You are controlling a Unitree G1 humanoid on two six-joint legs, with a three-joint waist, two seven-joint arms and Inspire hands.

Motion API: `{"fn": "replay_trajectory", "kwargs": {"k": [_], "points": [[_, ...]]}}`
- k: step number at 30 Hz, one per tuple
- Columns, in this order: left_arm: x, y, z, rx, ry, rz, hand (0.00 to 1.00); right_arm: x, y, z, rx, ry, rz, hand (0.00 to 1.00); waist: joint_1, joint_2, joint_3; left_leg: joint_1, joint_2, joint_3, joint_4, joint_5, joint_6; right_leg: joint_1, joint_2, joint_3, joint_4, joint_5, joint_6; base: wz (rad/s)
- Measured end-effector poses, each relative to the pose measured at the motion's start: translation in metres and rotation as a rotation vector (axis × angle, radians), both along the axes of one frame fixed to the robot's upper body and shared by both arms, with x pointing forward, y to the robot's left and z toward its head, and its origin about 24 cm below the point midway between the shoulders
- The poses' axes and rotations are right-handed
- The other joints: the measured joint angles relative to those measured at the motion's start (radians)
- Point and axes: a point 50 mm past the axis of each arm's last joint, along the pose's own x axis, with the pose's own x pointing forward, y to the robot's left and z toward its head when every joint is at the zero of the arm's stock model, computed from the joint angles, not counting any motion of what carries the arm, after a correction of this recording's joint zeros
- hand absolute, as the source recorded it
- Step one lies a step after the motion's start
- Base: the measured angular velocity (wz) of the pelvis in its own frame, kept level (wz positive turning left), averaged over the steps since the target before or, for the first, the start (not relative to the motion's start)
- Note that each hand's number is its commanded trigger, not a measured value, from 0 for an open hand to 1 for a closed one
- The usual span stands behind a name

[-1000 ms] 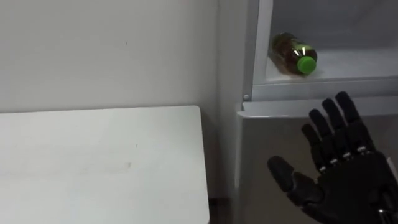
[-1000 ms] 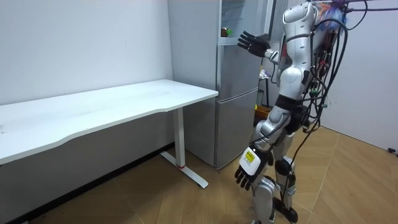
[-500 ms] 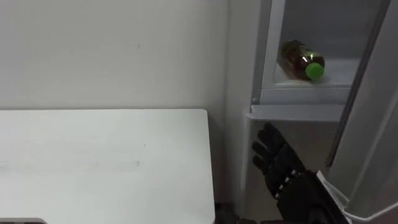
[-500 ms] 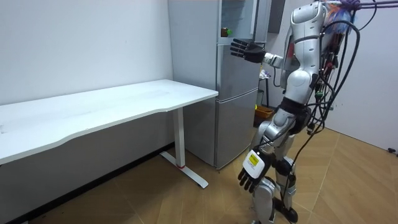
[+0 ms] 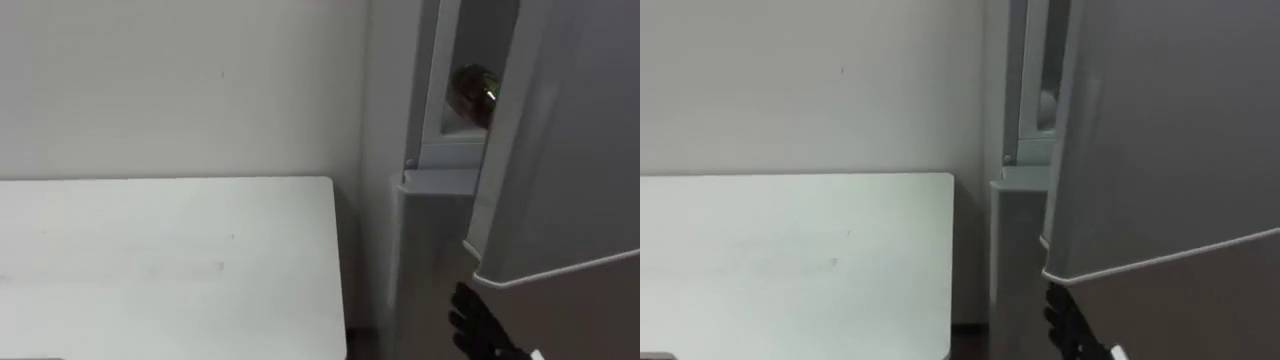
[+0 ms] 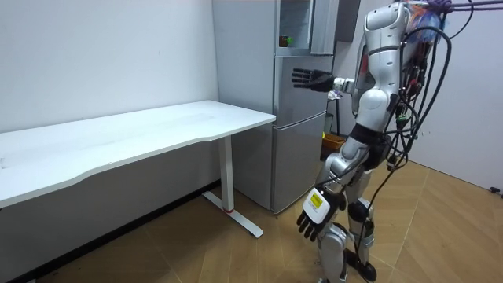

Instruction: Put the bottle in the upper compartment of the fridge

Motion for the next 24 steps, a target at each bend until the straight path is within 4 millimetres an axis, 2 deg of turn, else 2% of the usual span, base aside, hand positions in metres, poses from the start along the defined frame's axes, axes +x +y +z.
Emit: {"fn": "replay_trajectory", "kwargs": {"k": [3,8,9,13,17,21,24], "points": [[-0.004,0.005,0.001,0.026,-0.002,0.036,0.0,-0.003,-0.022,-0.002,-0.022,0.002,-0.15,0.0,-0.018,-0.005,0.0046,0.009,-0.002,0.0,-0.004,0.0,0.0,0.006,-0.002,0.001,-0.002,-0.001,0.002,0.0],[-0.007,0.008,0.002,0.042,-0.002,0.05,0.0,-0.009,-0.047,-0.007,-0.04,0.014,-0.365,0.0,-0.032,-0.021,0.0049,0.042,-0.007,0.005,-0.024,0.001,0.0,0.031,-0.001,0.006,-0.021,-0.004,0.005,-0.01],[-0.008,0.008,0.002,0.041,-0.001,0.049,0.0,-0.01,-0.052,-0.005,-0.039,0.004,-0.406,0.0,-0.042,-0.027,0.0037,0.041,-0.008,0.004,-0.024,0.001,0.0,0.034,0.0,0.004,-0.026,-0.004,0.005,0.0],[-0.008,0.011,0.003,0.047,-0.008,0.073,0.0,-0.013,-0.073,0.007,-0.053,-0.059,-0.555,0.0,-0.042,-0.041,0.0022,0.046,-0.008,0.0,-0.024,0.001,-0.001,0.038,0.0,0.001,-0.031,-0.003,0.006,0.02],[-0.01,0.013,0.004,0.052,-0.013,0.098,0.0,-0.011,-0.086,0.045,-0.057,-0.243,-0.684,0.0,-0.037,-0.044,0.0035,0.04,-0.008,0.002,-0.025,0.001,-0.001,0.029,0.0,0.001,-0.03,-0.004,0.006,0.0],[-0.01,0.015,0.004,0.059,-0.018,0.106,0.0,-0.004,-0.084,0.081,-0.066,-0.423,-0.683,0.0,-0.037,-0.052,0.0049,0.042,-0.008,0.002,-0.025,0.001,-0.001,0.03,0.0,0.001,-0.03,-0.004,0.006,0.0],[-0.01,0.015,0.004,0.06,-0.019,0.105,0.0,0.004,-0.082,0.094,-0.04,-0.496,-0.695,0.0,-0.036,-0.062,0.0062,0.043,-0.008,0.002,-0.027,0.001,-0.001,0.03,0.0,0.001,-0.03,-0.004,0.006,0.0]]}}
